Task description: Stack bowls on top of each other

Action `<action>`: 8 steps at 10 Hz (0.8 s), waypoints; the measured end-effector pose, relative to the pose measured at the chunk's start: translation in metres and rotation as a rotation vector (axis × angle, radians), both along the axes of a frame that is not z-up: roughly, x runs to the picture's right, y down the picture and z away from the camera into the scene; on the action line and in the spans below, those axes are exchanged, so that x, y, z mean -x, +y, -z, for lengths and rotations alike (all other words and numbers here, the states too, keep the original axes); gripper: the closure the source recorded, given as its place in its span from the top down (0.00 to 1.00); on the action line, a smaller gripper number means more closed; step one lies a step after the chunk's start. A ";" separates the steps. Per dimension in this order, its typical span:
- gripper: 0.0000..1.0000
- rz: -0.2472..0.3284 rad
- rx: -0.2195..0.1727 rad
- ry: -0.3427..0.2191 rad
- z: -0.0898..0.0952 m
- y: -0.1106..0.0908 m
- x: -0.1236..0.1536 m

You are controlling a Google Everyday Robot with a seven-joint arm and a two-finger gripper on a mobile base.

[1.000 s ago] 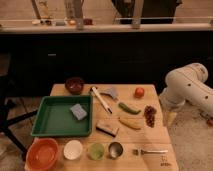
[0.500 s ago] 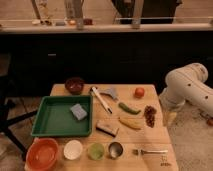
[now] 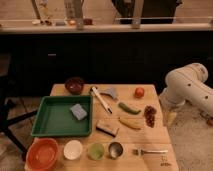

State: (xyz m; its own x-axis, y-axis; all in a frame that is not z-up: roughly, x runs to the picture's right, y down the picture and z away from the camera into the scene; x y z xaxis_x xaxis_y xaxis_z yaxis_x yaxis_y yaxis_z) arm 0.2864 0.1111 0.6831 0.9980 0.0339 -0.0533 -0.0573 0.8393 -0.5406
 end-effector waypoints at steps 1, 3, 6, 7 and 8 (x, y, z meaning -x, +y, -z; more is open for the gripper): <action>0.80 0.000 0.000 0.000 0.000 0.000 0.000; 0.80 0.000 0.000 0.000 0.000 0.000 0.000; 0.80 0.000 0.000 0.000 0.000 0.000 0.000; 0.80 0.001 -0.002 -0.005 0.000 0.000 0.000; 0.80 0.014 -0.010 -0.030 0.000 -0.002 0.002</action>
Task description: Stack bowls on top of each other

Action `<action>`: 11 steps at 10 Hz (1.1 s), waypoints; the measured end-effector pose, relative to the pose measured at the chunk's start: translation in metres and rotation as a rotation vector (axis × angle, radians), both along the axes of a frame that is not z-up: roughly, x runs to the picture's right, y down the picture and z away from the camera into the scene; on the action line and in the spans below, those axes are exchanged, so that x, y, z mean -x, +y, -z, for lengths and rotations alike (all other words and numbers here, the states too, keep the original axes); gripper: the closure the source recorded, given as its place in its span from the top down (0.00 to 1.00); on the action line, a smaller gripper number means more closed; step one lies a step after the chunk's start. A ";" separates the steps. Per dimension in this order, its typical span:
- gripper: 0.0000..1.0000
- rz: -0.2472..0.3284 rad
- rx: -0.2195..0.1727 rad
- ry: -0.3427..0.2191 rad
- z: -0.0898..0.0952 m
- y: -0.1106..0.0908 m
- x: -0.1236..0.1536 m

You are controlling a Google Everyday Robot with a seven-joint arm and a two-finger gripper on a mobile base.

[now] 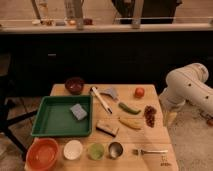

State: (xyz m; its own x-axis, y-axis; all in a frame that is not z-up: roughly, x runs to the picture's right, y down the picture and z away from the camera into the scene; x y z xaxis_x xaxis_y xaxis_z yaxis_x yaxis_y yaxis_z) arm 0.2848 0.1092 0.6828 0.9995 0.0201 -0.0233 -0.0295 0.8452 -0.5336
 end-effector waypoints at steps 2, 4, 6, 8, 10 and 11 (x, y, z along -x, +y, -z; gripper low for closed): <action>0.80 0.105 -0.021 -0.106 0.002 -0.004 0.014; 0.80 0.290 -0.054 -0.250 0.002 -0.011 0.040; 0.80 0.414 -0.091 -0.347 0.000 -0.021 0.066; 0.80 0.449 -0.105 -0.368 -0.004 -0.026 0.080; 0.80 0.451 -0.105 -0.364 -0.004 -0.026 0.078; 0.80 0.450 -0.105 -0.363 -0.003 -0.025 0.077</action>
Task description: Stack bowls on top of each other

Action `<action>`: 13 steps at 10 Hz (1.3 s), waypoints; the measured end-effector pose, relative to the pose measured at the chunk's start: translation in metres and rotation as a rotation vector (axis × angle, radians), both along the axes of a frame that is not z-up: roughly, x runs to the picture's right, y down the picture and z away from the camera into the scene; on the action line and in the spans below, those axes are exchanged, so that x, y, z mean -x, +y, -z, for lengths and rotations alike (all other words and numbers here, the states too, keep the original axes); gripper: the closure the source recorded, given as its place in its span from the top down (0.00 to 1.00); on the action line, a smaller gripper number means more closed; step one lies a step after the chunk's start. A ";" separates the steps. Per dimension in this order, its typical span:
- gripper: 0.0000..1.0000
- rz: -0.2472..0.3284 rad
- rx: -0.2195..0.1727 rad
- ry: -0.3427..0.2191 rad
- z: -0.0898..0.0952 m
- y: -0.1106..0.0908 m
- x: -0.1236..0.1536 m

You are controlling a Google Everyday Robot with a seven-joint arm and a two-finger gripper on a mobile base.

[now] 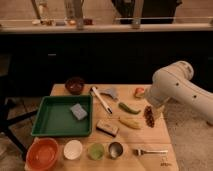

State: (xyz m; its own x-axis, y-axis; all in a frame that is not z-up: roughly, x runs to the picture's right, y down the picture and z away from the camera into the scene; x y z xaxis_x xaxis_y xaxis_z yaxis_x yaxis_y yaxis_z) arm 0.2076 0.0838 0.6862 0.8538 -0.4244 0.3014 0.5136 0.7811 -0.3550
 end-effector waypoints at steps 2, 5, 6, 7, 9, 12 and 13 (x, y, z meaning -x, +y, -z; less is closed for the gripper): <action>0.80 0.002 0.001 -0.003 0.000 0.000 0.002; 0.80 0.016 -0.005 -0.002 -0.005 -0.001 0.004; 0.80 0.029 -0.010 -0.019 -0.013 -0.007 0.016; 0.80 0.043 -0.018 -0.028 -0.021 -0.014 0.024; 0.80 0.113 -0.024 -0.072 -0.045 -0.032 0.057; 0.80 0.286 -0.050 -0.179 -0.074 -0.052 0.106; 0.80 0.324 -0.052 -0.205 -0.080 -0.057 0.117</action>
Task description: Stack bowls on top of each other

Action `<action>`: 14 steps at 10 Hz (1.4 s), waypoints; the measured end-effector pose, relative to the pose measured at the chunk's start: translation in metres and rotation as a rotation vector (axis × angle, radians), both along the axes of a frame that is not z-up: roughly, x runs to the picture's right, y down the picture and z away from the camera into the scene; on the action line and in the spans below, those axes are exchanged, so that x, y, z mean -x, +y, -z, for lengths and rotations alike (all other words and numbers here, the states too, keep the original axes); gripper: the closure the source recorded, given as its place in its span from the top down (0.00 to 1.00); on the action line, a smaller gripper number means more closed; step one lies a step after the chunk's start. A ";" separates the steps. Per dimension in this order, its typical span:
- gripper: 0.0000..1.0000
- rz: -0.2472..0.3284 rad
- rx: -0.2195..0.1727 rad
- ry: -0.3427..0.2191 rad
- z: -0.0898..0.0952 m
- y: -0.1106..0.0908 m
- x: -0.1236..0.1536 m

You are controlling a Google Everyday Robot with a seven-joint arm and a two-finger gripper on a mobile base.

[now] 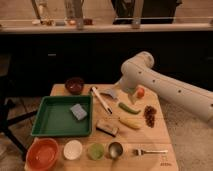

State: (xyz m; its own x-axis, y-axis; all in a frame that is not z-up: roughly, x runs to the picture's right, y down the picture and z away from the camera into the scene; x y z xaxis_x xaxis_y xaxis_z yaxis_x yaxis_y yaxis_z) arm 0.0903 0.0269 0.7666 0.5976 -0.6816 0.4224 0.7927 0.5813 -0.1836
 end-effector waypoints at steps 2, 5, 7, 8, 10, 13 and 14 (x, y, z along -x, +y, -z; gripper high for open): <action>0.80 0.053 -0.008 -0.036 -0.015 -0.011 0.027; 0.80 0.057 -0.011 -0.034 -0.017 -0.013 0.027; 0.80 0.059 -0.009 -0.039 -0.017 -0.013 0.030; 0.80 0.058 -0.009 -0.038 -0.017 -0.013 0.030; 0.80 0.058 -0.009 -0.037 -0.017 -0.013 0.029; 0.80 0.087 -0.017 -0.068 -0.032 -0.021 0.049; 0.80 0.100 -0.021 -0.078 -0.039 -0.025 0.061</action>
State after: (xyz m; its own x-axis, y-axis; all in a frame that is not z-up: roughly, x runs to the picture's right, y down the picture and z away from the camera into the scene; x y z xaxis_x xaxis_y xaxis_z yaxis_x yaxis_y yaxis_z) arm 0.0289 0.0014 0.8053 0.4920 -0.7453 0.4499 0.8583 0.5017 -0.1074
